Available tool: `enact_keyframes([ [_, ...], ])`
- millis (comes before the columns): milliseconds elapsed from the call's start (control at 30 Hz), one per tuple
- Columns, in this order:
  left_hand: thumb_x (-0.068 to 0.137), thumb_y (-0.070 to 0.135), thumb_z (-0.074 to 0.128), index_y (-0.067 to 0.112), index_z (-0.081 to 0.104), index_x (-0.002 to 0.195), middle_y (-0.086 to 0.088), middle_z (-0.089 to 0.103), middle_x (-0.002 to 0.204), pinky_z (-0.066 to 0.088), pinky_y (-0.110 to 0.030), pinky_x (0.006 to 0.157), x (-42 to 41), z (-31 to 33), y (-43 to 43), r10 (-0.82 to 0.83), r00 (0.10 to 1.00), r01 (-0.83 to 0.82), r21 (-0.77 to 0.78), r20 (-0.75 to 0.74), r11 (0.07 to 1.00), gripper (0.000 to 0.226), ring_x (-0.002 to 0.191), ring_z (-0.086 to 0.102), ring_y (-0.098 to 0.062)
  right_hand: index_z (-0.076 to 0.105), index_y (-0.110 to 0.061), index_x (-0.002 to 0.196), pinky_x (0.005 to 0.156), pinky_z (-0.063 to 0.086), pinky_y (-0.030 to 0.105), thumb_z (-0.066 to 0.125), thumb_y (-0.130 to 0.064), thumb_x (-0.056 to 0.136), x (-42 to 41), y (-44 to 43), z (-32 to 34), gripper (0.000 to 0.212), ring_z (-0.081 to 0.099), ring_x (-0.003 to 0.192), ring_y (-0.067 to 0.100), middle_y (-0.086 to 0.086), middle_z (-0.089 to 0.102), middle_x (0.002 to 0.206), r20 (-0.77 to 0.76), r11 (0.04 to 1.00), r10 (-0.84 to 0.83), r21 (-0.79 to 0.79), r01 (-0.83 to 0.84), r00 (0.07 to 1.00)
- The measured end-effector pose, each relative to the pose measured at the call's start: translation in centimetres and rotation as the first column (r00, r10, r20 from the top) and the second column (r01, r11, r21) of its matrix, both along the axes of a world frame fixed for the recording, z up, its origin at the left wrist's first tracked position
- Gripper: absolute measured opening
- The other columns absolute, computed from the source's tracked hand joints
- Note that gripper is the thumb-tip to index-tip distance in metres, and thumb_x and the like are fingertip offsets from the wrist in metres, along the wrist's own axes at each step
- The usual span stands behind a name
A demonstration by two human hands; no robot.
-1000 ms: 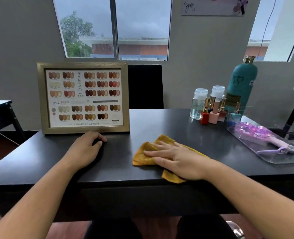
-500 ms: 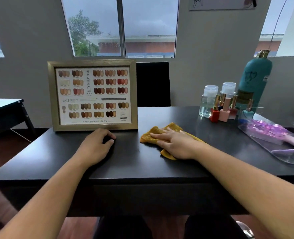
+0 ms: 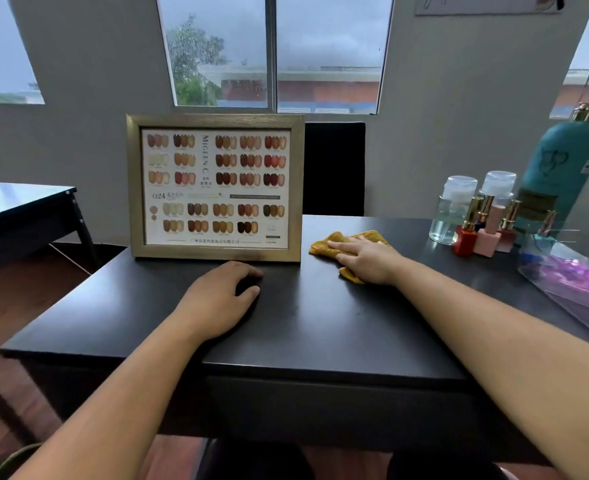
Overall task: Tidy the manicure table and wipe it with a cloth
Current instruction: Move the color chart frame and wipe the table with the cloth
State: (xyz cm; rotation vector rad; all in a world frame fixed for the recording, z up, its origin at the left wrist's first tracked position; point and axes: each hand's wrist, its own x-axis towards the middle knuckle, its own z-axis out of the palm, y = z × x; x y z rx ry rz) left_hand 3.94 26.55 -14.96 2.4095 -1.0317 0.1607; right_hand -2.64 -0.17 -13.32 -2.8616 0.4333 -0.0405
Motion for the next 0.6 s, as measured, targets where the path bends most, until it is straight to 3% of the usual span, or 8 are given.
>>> enact_keyframes([
  [100, 0.094, 0.033, 0.044, 0.031, 0.046, 0.133, 0.011, 0.044, 0.142, 0.030, -0.030, 0.108, 0.1, -0.1, -0.2, -0.024, 0.999, 0.021, 0.071, 0.036, 0.997, 0.039, 0.130, 0.039, -0.009, 0.035, -0.045, 0.141, 0.118, 0.004, 0.032, 0.039, -0.038, 0.099, -2.9, -0.6, 0.2, 0.042, 0.009, 0.146, 0.010, -0.014, 0.020, 0.157, 0.030, 0.978, 0.175, 0.113, -0.178, 0.984],
  [167, 0.096, 0.036, 0.038, 0.033, 0.039, 0.138, 0.011, 0.035, 0.149, 0.023, -0.029, 0.110, 0.0, -0.1, -0.3, -0.033, 0.997, 0.023, 0.142, 0.070, 0.990, 0.043, 0.137, 0.030, -0.008, 0.035, -0.044, 0.141, 0.119, 0.004, 0.033, 0.039, -0.038, 0.100, -5.0, -1.6, 0.2, 0.042, 0.008, 0.146, 0.010, -0.014, 0.020, 0.157, 0.027, 0.976, 0.172, 0.131, -0.174, 0.985],
  [300, 0.097, 0.037, 0.032, 0.035, 0.033, 0.142, 0.012, 0.027, 0.152, 0.020, -0.027, 0.111, -0.3, 0.0, -0.3, -0.028, 0.998, 0.014, 0.197, 0.064, 0.980, 0.044, 0.140, 0.021, -0.007, 0.018, -0.039, 0.149, 0.117, 0.001, 0.048, 0.026, -0.048, 0.099, -8.0, -2.1, 0.0, 0.051, 0.003, 0.148, 0.021, -0.002, 0.004, 0.161, -0.060, 0.980, -0.193, -0.054, 0.190, 0.979],
  [400, 0.098, 0.036, 0.031, 0.034, 0.030, 0.143, 0.013, 0.024, 0.153, 0.019, -0.028, 0.112, -0.5, 0.2, -0.4, -0.029, 0.998, 0.015, 0.229, 0.058, 0.973, 0.045, 0.141, 0.019, -0.006, 0.011, -0.038, 0.150, 0.115, -0.002, 0.054, 0.023, -0.052, 0.098, -8.9, 1.0, -0.1, 0.055, -0.002, 0.147, 0.028, 0.002, -0.002, 0.161, -0.078, 0.961, -0.277, -0.026, 0.276, 0.958],
  [600, 0.098, 0.036, 0.030, 0.035, 0.029, 0.143, 0.013, 0.023, 0.154, 0.020, -0.029, 0.112, -0.6, 0.4, -0.4, -0.019, 0.999, 0.010, 0.247, 0.037, 0.969, 0.045, 0.141, 0.018, -0.006, 0.021, -0.053, 0.143, 0.117, -0.004, 0.046, 0.030, -0.045, 0.098, -11.0, 9.1, -0.3, 0.047, -0.003, 0.147, 0.015, -0.012, 0.005, 0.160, -0.007, 0.981, 0.192, 0.019, -0.192, 0.981],
])
